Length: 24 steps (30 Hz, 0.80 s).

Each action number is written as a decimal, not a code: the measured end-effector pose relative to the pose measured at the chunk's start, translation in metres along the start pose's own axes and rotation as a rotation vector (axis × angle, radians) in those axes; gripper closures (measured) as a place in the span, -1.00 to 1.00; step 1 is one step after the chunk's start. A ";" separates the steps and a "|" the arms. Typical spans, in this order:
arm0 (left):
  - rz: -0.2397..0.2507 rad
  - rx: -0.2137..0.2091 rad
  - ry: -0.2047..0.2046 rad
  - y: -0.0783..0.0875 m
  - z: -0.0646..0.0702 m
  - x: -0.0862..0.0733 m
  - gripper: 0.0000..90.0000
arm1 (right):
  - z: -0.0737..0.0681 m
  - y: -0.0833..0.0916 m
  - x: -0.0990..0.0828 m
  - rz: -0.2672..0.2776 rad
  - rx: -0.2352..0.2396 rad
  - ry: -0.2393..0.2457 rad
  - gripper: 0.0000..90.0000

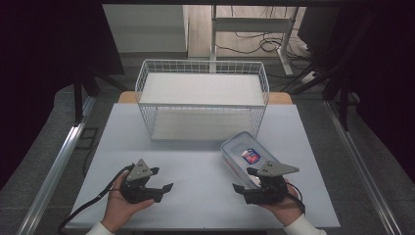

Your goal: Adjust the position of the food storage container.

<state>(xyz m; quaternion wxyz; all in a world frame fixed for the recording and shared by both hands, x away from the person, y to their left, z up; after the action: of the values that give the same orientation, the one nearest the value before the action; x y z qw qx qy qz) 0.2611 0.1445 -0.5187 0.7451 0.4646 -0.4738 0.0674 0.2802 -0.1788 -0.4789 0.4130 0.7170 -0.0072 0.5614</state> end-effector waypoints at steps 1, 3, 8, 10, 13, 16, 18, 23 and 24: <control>-0.004 0.002 -0.002 -0.001 0.000 -0.001 -0.44 | 0.001 0.000 0.000 -0.003 0.001 -0.001 -0.39; -0.012 -0.002 -0.002 -0.003 -0.001 -0.002 -0.44 | 0.003 -0.001 0.001 -0.009 0.001 -0.014 -0.37; -0.012 0.002 0.006 -0.002 -0.003 -0.003 -0.44 | 0.011 0.000 0.004 -0.023 -0.018 -0.031 -0.34; -0.004 0.007 0.014 -0.001 -0.005 -0.002 -0.44 | 0.017 0.002 0.008 -0.031 -0.029 -0.047 -0.33; -0.005 0.005 0.015 -0.002 -0.004 -0.002 -0.44 | 0.023 0.003 0.010 -0.033 -0.033 -0.047 -0.31; -0.011 0.005 0.012 -0.003 -0.004 -0.003 -0.44 | 0.028 0.003 0.012 -0.037 -0.044 -0.051 -0.30; -0.011 0.003 0.014 -0.004 -0.004 -0.003 -0.44 | 0.037 0.003 0.015 -0.040 -0.062 -0.060 -0.28; -0.010 0.003 0.017 -0.003 -0.004 -0.003 -0.44 | 0.050 0.005 0.022 -0.024 -0.067 -0.100 -0.28; -0.012 0.004 0.018 -0.003 -0.004 -0.003 -0.44 | 0.053 0.006 0.023 -0.020 -0.069 -0.107 -0.28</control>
<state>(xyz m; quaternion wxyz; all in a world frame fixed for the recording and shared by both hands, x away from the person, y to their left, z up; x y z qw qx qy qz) 0.2638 0.1467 -0.5234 0.7488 0.4682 -0.4642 0.0680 0.3282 -0.2035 -0.4580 0.4421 0.7314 -0.0413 0.5176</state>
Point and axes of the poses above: each handheld gripper's, and its own axes: y roughly backward along the jaws, x roughly out of its top, z roughly to its right, the point moved 5 cm from there along -y, roughly forward along the jaws, and after that the axes turned 3 degrees about y, right-handed, at the moved point
